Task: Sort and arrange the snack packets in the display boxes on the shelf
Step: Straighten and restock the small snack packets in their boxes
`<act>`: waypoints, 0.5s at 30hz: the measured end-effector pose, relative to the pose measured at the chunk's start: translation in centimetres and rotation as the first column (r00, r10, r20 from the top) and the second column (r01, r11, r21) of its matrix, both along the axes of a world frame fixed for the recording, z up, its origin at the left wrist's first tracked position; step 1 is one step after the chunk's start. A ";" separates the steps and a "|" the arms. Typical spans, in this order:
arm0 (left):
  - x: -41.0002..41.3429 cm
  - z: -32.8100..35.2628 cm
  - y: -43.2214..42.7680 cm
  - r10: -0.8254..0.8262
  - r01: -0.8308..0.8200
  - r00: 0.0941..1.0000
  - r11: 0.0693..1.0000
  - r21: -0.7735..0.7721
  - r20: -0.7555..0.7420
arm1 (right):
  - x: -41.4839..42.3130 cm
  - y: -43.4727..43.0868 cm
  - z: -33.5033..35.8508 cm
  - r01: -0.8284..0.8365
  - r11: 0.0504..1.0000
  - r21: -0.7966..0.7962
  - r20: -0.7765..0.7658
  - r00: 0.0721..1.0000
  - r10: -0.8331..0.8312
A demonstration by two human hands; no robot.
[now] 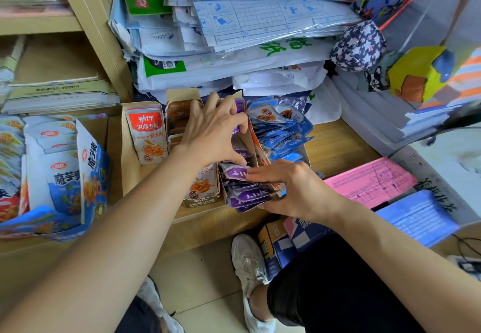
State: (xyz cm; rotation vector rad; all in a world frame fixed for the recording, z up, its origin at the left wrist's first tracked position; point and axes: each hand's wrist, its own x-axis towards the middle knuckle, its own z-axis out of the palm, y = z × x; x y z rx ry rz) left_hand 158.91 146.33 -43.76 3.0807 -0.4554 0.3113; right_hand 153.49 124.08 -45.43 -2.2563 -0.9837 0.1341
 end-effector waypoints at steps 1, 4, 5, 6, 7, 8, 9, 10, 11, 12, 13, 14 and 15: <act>0.0 -0.1 -0.1 -0.013 0.013 1.000 1.000 -0.006 0.017 | 0.1 0.0 -0.1 -0.002 1.000 -0.007 0.011 1.000 0.002; -0.2 -0.3 0.1 -0.055 0.060 0.995 0.997 -0.052 0.082 | 0.1 -0.1 -0.3 -0.002 1.000 -0.012 0.009 1.000 0.002; -0.2 -0.3 0.3 -0.064 0.071 0.994 0.995 -0.070 0.092 | 0.0 -0.1 -0.3 0.000 1.000 -0.006 0.004 1.000 0.000; -0.2 -0.2 0.6 -0.070 0.077 0.994 0.994 -0.082 0.088 | -0.1 -0.1 -0.3 0.002 1.000 -0.002 0.004 1.000 -0.002; -0.3 -0.1 0.9 -0.078 0.084 0.994 0.993 -0.082 0.072 | -0.1 0.0 -0.3 0.008 1.000 0.003 0.007 1.000 -0.008; -0.3 0.0 1.1 -0.091 0.094 0.995 0.993 -0.071 0.050 | -0.1 -0.1 -0.3 0.019 1.000 0.006 0.011 1.000 -0.019; -0.4 0.2 1.4 -0.102 0.103 0.994 0.993 -0.056 0.033 | -0.1 -0.1 -0.3 0.032 0.999 0.012 0.019 0.999 -0.032; -0.5 0.3 1.6 -0.108 0.109 0.994 0.993 -0.044 0.025 | 0.0 -0.1 -0.3 0.044 0.999 0.020 0.029 0.999 -0.045; -0.7 0.4 1.9 -0.114 0.115 0.993 0.992 -0.042 0.031 | 0.0 -0.1 -0.3 0.052 0.998 0.032 0.040 0.998 -0.054; -0.8 0.3 2.1 -0.121 0.123 0.992 0.991 -0.050 0.048 | 0.0 0.0 -0.4 0.056 0.997 0.045 0.050 0.997 -0.058; -0.8 0.1 2.3 -0.129 0.134 0.989 0.989 -0.065 0.073 | 0.0 0.0 -0.4 0.058 0.997 0.057 0.063 0.996 -0.061; -0.7 -0.1 2.5 -0.134 0.143 0.986 0.986 -0.084 0.101 | 0.1 0.1 -0.4 0.063 0.996 0.067 0.079 0.995 -0.069; -0.6 -0.4 2.6 -0.138 0.152 0.982 0.983 -0.104 0.130 | 0.3 0.2 -0.5 0.075 0.994 0.077 0.090 0.993 -0.082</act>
